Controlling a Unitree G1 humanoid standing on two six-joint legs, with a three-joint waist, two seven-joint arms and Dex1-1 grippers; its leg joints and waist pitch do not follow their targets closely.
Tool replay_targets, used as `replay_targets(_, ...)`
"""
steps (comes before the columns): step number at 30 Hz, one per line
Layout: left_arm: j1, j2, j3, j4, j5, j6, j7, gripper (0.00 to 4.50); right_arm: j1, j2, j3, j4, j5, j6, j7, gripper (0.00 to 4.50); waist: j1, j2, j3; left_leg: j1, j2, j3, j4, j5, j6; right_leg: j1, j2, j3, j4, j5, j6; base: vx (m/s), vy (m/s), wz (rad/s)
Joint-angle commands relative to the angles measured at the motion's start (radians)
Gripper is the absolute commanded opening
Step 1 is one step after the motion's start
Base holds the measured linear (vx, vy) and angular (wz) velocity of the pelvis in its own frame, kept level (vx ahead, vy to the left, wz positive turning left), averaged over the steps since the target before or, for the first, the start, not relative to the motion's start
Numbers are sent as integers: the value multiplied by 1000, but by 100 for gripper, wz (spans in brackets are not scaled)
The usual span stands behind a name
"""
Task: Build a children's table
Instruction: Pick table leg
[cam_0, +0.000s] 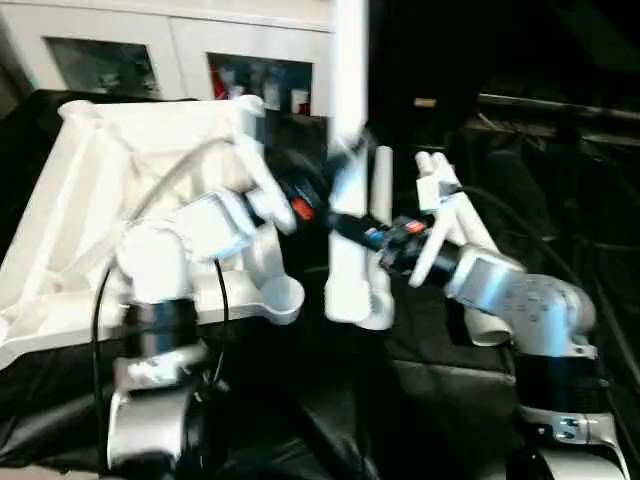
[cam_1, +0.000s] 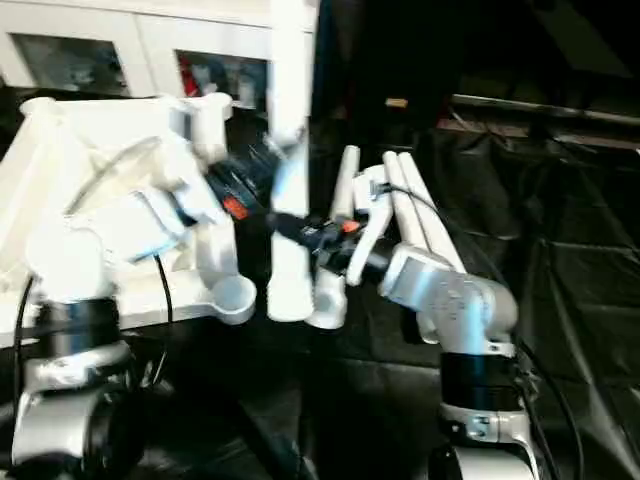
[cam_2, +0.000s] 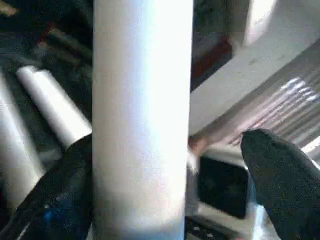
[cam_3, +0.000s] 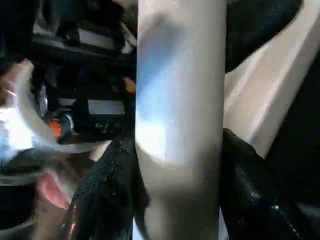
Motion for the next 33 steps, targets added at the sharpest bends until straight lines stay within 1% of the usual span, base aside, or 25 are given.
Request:
replay_targets(1, -17, -10, -17, 13, 31, -22, 46, 450, -20, -12, 21, 16, -55, -38, -39, 182, -3, 3, -78, 16, 32, -7, -66, -35, -16, 62, -72, 42, -59, -24, -178, 0, 0, 0)
replay_targets(2, -19, -11, -16, 15, 39, -27, 58, 450, -24, -12, 30, 26, -77, -52, -56, 182, -2, 4, -77, 16, 33, -7, -66, -48, -20, 62, -74, 43, -60, -37, -179, 0, 0, 0)
replay_targets(3, -27, -11, -13, 15, 57, -40, 85, 450, -35, -5, 39, 54, -123, -74, -106, 182, -2, 0, -77, 16, 33, -7, -67, -52, -23, 62, -75, 43, -59, -53, -175, 0, 0, 0)
replay_targets(4, -28, -11, -12, 14, 59, -42, 89, 450, -36, -4, 39, 58, -127, -76, -113, 182, -3, 2, -77, 17, 32, -7, -67, -53, -24, 61, -74, 43, -61, -58, -175, 0, 0, 0)
replay_targets(5, -38, -9, -5, 6, 76, -58, 119, 450, -45, -1, 54, 74, -169, -94, -155, 182, -4, 0, -77, 17, 32, -6, -67, -55, -24, 61, -74, 43, -61, -62, -174, 0, 0, 0)
replay_targets(6, -41, -8, -4, 3, 80, -63, 127, 450, -47, -1, 61, 76, -181, -100, -165, 182, -5, 2, -77, 17, 33, -7, -67, -58, -30, 60, -73, 42, -61, -67, -172, 0, 0, 0)
replay_targets(7, -47, -6, -3, -5, 94, -72, 154, 433, -50, -5, 89, 74, -215, -125, -178, 182, -4, 0, -77, 17, 32, -7, -67, -55, -33, 61, -73, 42, -59, -61, -167, 0, 0, 0)
replay_targets(9, -51, -4, -7, -11, 113, -83, 183, 416, -50, -2, 106, 65, -230, -135, -182, 182, -5, 0, -77, 17, 33, -7, -66, -57, -32, 62, -72, 43, -57, -50, -163, 0, 0, 0)
replay_targets(11, -52, -5, -16, -11, 130, -101, 195, 412, -52, 3, 109, 63, -233, -141, -185, 182, -6, -2, -77, 16, 31, -7, -65, -53, -22, 62, -71, 43, -57, -37, -160, 0, 0, 0)
replay_targets(12, -54, -8, -25, -2, 155, -123, 219, 387, -55, 11, 108, 61, -235, -144, -196, 182, -5, -3, -78, 15, 32, -7, -65, -47, -15, 63, -72, 43, -55, -27, -161, 0, 0, 0)
replay_targets(13, -54, -13, -27, 5, 160, -130, 225, 376, -58, 14, 108, 63, -239, -147, -201, 182, -6, -3, -79, 15, 32, -7, -64, -38, -9, 63, -71, 43, -54, -15, -162, 0, 0, 0)
replay_targets(16, -46, -23, -32, 15, 160, -139, 225, 368, -65, 17, 110, 69, -251, -155, -207, 182, -6, -5, -78, 16, 31, -5, -63, -34, -4, 61, -71, 43, -53, -10, -171, 0, 0, 0)
replay_targets(19, -27, -26, -54, 9, 158, -127, 216, 331, -72, 21, 112, 73, -259, -160, -204, 182, -6, -6, -78, 15, 31, -4, -62, -37, -4, 62, -72, 43, -53, -19, -172, 0, 0, 0)
replay_targets(20, -19, -26, -66, -1, 157, -121, 210, 327, -74, 20, 115, 74, -263, -163, -202, 182, -6, -9, -78, 15, 31, -4, -62, -43, -3, 62, -72, 43, -54, -28, -169, 0, 0, 0)
replay_targets(21, -15, -27, -72, -7, 157, -118, 207, 323, -76, 19, 116, 75, -265, -164, -202, 182, -5, -9, -78, 15, 31, -4, -62, -43, -3, 62, -72, 43, -53, -30, -170, 0, 0, 0)
replay_targets(23, -11, -30, -75, -12, 158, -116, 209, 297, -81, 20, 118, 77, -267, -165, -202, 182, -7, -8, -78, 15, 31, -4, -62, -41, -2, 61, -71, 43, -53, -32, -169, 0, 0, 0)
replay_targets(27, -1, -27, -84, -17, 152, -98, 199, 268, -87, 20, 129, 74, -270, -171, -196, 182, -9, -8, -78, 15, 31, -4, -62, -48, -2, 61, -71, 42, -55, -44, -166, 0, 0, 0)
replay_targets(28, 2, -28, -85, -19, 151, -95, 197, 268, -88, 20, 131, 74, -270, -173, -196, 182, -10, -9, -77, 15, 30, -4, -62, -50, -3, 61, -71, 42, -55, -47, -165, 0, 0, 0)
replay_targets(32, 11, -26, -97, -22, 156, -107, 195, 235, -90, 24, 137, 66, -276, -173, -186, 182, -13, -9, -77, 14, 30, -4, -62, -50, -1, 61, -70, 42, -55, -44, -165, 0, 0, 0)
replay_targets(33, 14, -28, -100, -19, 154, -120, 192, 214, -92, 22, 146, 58, -279, -173, -175, 182, -13, -11, -77, 14, 30, -3, -61, -52, 0, 61, -70, 43, -56, -50, -164, 0, 0, 0)
